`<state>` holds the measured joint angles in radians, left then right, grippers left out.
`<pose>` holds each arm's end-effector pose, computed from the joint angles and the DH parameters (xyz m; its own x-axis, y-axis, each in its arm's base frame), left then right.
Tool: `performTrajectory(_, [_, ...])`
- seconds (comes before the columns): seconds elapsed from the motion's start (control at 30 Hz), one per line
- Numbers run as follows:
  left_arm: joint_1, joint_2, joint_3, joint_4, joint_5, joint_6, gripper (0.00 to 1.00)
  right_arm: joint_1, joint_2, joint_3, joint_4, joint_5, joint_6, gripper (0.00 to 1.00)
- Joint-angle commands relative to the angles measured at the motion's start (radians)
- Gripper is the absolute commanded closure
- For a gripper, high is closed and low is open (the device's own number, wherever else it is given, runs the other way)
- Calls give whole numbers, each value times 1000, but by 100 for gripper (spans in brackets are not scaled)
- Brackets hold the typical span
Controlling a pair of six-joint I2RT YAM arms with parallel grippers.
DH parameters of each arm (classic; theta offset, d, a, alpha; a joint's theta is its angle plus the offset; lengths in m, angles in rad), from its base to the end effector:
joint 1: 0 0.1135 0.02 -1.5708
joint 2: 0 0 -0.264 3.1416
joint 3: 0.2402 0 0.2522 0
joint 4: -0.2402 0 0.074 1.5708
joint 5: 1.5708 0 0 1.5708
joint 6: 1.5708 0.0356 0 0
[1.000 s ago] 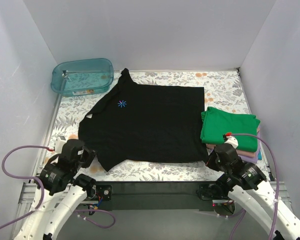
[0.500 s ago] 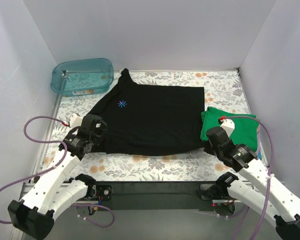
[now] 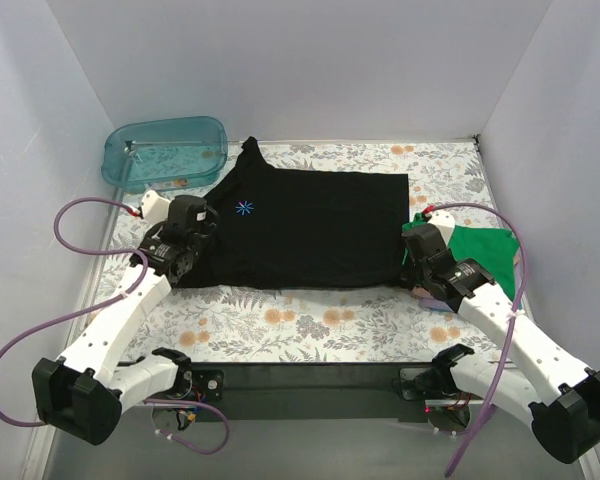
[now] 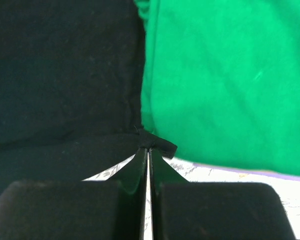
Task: Fold and stack the t-shirts
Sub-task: Fold the tshirt
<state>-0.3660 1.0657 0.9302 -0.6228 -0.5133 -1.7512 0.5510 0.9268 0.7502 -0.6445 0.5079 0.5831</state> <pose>0.2110 -0.0622 0.2987 0.1360 -0.9699 -0.2019 -0.6279 0.0733 -0.7748 0.1665 0.0820 0.2637 -0.6169 0.1856 -0.7648 0.1972 0.9773 0.0781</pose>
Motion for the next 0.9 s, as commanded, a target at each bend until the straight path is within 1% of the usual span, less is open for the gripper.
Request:
performTrajectory(0.0, [65,17,39,110,-5,74,100,-63,20,60,80,-38,-74,99])
performTrajectory(0.1, [99,65,35,185,55,119,100,-103,52,60,127,-86,-106,99])
performTrajectory(0.2, [107,126,18,283,94,142,100,-151,96,48,195,-179,-137,99])
performTrajectory(0.37, [133,246,33,400,85,174,100,-220,197,47,304,-252,-170,99])
performTrajectory(0.5, [153,339,53,506,101,219,100,-240,262,41,394,-291,-189,99])
performTrajectory(0.53, [156,358,56,558,110,248,100,-244,274,41,404,-295,-186,99])
performTrajectory(0.7, [165,496,93,653,151,314,100,-267,357,58,431,-269,-180,99])
performTrajectory(0.83, [165,573,142,655,156,323,100,-273,402,69,436,-238,-169,99])
performTrajectory(0.87, [165,588,165,655,150,335,94,-273,408,74,437,-236,-170,99])
